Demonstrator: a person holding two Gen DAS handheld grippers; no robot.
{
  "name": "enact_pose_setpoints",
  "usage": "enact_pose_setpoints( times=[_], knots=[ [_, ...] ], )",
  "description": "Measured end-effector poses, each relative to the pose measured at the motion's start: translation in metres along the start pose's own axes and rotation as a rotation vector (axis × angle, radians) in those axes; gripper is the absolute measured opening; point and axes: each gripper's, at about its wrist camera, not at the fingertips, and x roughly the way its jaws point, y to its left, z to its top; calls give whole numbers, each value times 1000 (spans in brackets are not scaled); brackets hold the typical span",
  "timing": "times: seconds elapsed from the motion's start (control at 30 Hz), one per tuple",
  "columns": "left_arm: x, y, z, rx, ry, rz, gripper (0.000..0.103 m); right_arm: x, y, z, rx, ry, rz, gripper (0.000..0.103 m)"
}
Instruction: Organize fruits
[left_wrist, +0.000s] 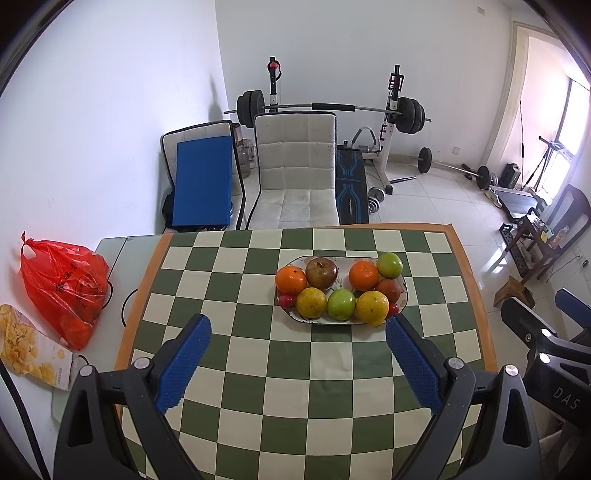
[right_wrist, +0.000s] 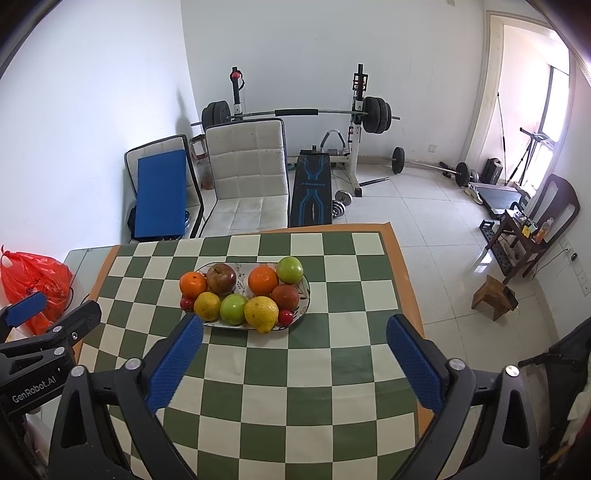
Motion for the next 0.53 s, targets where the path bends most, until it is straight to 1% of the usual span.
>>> enact_pose_setpoints(
  times=[0.27,0.4,0.53],
  knots=[
    [1,3,1,-9,0,5,97,1,-4,2,3,7,-2,103],
    [2,3,1,-5,-8,3,100,4,-4,2,5,7,-1,103],
    [1,3,2,-7,-19,1,100,4,-5,2,3,7,-1,103]
  ],
)
